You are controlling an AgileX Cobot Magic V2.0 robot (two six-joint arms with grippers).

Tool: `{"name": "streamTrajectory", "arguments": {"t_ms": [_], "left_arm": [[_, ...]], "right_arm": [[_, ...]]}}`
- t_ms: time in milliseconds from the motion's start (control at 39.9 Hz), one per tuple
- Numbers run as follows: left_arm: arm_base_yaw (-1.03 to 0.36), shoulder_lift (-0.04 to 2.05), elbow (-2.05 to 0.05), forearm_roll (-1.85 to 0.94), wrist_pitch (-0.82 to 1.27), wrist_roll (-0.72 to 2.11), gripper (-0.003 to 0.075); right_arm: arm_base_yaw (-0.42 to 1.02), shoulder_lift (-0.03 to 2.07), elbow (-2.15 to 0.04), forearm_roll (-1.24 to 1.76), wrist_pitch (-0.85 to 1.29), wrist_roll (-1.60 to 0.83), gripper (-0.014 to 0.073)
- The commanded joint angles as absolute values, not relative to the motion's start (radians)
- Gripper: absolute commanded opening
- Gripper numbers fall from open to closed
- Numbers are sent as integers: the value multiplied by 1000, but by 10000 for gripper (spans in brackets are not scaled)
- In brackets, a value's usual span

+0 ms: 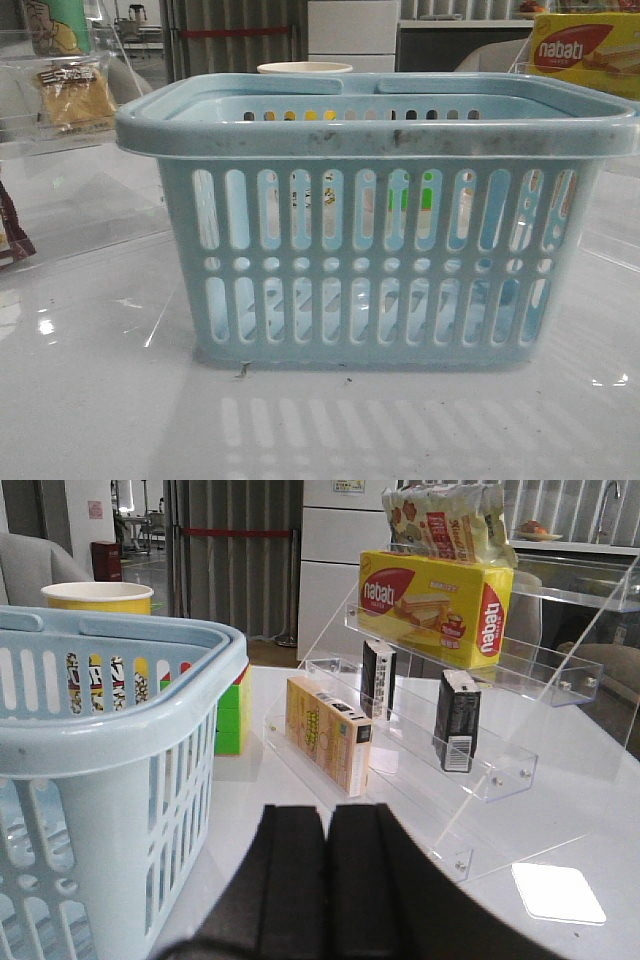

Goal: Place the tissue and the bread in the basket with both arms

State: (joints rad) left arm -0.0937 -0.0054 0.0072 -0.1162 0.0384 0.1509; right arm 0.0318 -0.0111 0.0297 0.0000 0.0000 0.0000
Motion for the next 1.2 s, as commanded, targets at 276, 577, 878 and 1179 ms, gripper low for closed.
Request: {"name": "streamTrajectory", "arguments": {"t_ms": [276,577,878,1179], "left_arm": [[-92,-23,7,-120,-49,144,91],[-92,-23,7,-120,-49,144,91],[-92,-23,7,-120,-49,144,91],[-92,-23,3,-114,-72,145,91]], "right_arm": [[26,-28,30,0,-96,-7,58],[26,-28,30,0,-96,-7,58],[26,-28,30,0,-96,-7,58],[26,-28,28,0,-129,-7,58]]}}
